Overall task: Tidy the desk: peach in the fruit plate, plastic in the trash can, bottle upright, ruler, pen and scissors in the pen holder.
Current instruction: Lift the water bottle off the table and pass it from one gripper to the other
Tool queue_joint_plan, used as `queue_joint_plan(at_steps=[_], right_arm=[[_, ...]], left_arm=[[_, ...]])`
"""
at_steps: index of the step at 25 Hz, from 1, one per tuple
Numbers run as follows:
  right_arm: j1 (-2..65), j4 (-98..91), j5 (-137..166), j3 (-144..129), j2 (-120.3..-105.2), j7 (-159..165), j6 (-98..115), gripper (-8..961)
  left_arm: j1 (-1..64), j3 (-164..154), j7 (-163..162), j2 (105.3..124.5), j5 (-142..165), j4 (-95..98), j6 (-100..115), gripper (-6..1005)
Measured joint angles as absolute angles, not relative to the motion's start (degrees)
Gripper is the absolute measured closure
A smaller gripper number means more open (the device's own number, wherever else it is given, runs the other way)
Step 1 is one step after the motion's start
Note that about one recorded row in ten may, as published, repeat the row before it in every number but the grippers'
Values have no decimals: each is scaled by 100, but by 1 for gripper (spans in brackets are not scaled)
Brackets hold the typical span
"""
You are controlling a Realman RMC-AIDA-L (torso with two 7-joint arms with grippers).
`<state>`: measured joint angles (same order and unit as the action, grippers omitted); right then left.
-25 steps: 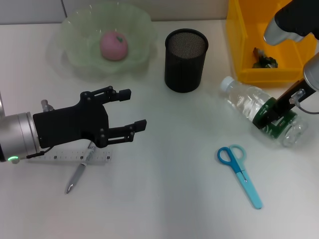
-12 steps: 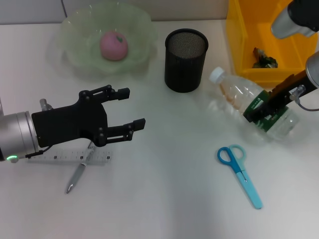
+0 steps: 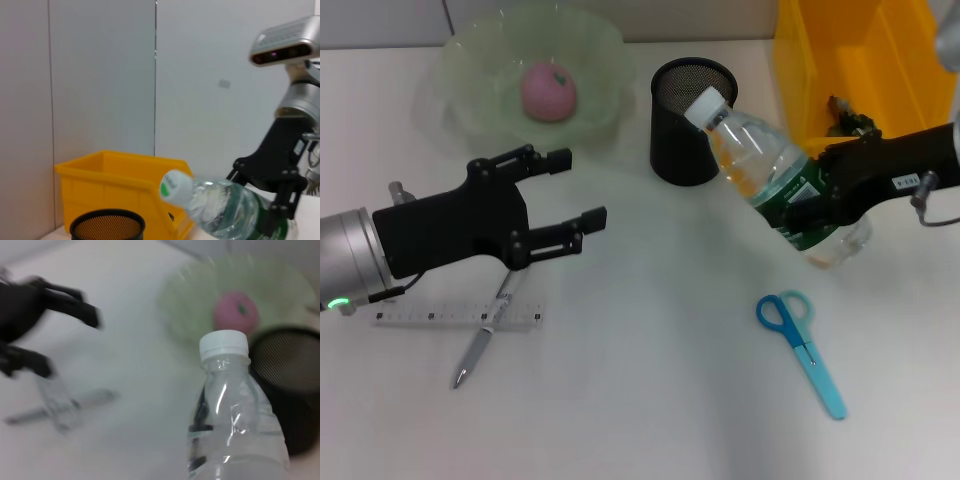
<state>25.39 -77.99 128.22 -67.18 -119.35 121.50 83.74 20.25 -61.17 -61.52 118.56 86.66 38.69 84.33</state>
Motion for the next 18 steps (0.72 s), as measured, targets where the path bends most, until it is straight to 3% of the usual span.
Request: queue_joint_plan(at_steps=[10, 18], right_arm=[[1802, -7099, 10249, -6641, -11935, 9641, 8369, 188], [1886, -5141, 8330, -6690, -11935, 6923, 8388, 182]], left_arm=[[2030, -6108, -6237, 11849, 8364, 3867, 8471, 205], [2053, -6077, -6676, 11831, 7952, 3896, 8793, 205]])
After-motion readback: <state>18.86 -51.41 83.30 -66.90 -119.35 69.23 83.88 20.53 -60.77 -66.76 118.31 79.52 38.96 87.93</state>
